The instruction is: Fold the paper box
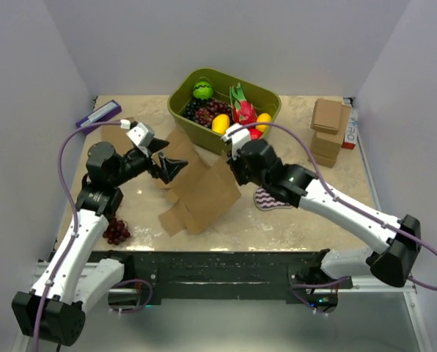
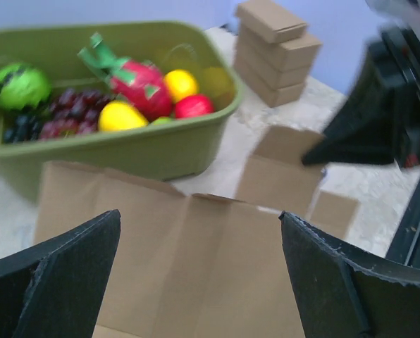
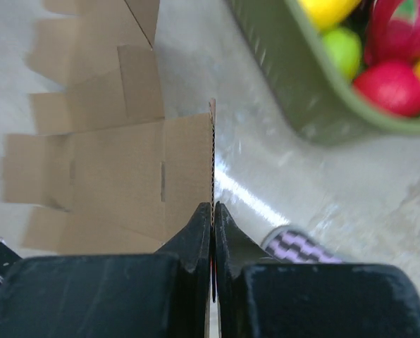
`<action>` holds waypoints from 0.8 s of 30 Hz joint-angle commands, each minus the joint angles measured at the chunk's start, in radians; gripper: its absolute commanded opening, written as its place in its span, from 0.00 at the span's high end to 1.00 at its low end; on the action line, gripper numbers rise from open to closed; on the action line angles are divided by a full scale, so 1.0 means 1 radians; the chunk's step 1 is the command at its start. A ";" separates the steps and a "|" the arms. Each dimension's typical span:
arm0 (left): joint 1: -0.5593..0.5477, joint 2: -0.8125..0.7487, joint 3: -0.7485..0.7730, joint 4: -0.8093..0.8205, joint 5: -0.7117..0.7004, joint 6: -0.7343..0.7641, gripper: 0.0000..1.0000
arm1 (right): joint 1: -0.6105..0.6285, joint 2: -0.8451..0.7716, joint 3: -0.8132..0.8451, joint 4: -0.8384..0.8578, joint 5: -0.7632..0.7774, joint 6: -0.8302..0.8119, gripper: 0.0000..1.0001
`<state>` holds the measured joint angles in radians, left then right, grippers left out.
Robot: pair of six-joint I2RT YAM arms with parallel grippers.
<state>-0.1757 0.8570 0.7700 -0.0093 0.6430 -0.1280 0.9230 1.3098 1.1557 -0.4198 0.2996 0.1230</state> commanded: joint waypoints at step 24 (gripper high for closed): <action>-0.130 0.243 0.571 -0.306 0.317 0.335 0.00 | -0.079 0.149 0.624 -0.375 -0.551 -0.342 1.00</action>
<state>-0.2958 1.0542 1.2877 -0.1749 0.9024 0.1211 0.8494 1.5043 1.7283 -0.7708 -0.1822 -0.1932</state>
